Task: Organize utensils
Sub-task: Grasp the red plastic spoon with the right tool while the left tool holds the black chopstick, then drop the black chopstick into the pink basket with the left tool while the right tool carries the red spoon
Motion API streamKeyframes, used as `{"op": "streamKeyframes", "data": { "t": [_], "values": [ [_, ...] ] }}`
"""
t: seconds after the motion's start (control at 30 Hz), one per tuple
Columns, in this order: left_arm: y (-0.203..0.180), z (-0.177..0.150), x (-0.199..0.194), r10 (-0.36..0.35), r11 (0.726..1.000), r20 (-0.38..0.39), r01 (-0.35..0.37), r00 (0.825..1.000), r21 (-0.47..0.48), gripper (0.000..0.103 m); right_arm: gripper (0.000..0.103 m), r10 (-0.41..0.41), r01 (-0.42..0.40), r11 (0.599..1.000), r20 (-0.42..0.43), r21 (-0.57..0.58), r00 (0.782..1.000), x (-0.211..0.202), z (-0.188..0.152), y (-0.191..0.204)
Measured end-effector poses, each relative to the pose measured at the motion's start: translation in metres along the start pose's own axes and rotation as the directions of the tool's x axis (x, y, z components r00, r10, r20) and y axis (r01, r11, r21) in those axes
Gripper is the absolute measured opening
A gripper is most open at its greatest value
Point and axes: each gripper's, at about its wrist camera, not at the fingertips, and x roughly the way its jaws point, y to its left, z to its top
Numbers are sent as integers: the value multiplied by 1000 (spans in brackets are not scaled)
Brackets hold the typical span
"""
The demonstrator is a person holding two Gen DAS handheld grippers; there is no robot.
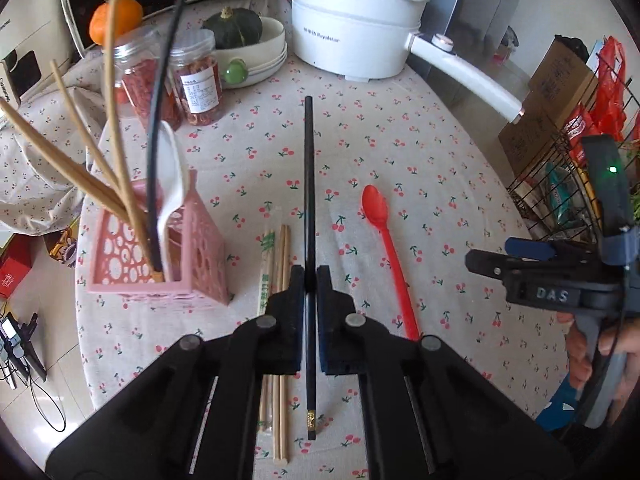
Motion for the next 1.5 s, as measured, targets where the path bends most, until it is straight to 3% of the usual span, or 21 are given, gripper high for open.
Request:
{"op": "streamKeyframes", "data": {
  "t": [0.1, 0.17, 0.3, 0.43, 0.63, 0.87, 1.1, 1.23, 1.5],
  "values": [
    [18, -18, -24, -23, 999, 83, 25, 996, -26, 6, 74, 18, -18, 1000, 1, -17, 1000, 7, 2, 16],
    [32, -22, -24, -55, 995, 78, 61, 995, -75, 6, 72, 23, -23, 999, -3, -32, 1000, 13, 4, 26],
    [40, -22, -25, -62, 994, 93, 71, 994, -87, 6, 46, 64, -66, 997, -34, -49, 997, 32, 10, 45],
    [45, -26, -29, -79, 992, 92, 87, 993, -89, 6, 27, 60, -64, 996, -70, -62, 996, 54, 20, 60],
    [49, -30, -34, -85, 992, 97, 93, 992, -81, 6, 9, -12, 8, 996, -52, -87, 999, 71, 28, 74],
    [51, -31, -40, -78, 993, 115, 88, 990, -83, 6, 8, -21, 22, 992, 16, -123, 1000, 60, 29, 86],
    [47, -31, -57, -79, 994, 161, 89, 984, -56, 6, 8, 100, -84, 991, 157, -101, 983, 4, 26, 81],
    [44, -31, -67, -83, 995, 192, 93, 978, -45, 6, 8, 162, -134, 982, 227, -132, 960, -25, 15, 89],
    [46, -26, -90, -89, 992, 283, 110, 955, -60, 6, 8, 293, -267, 956, 352, -121, 889, -76, -5, 75]
  ]
}}
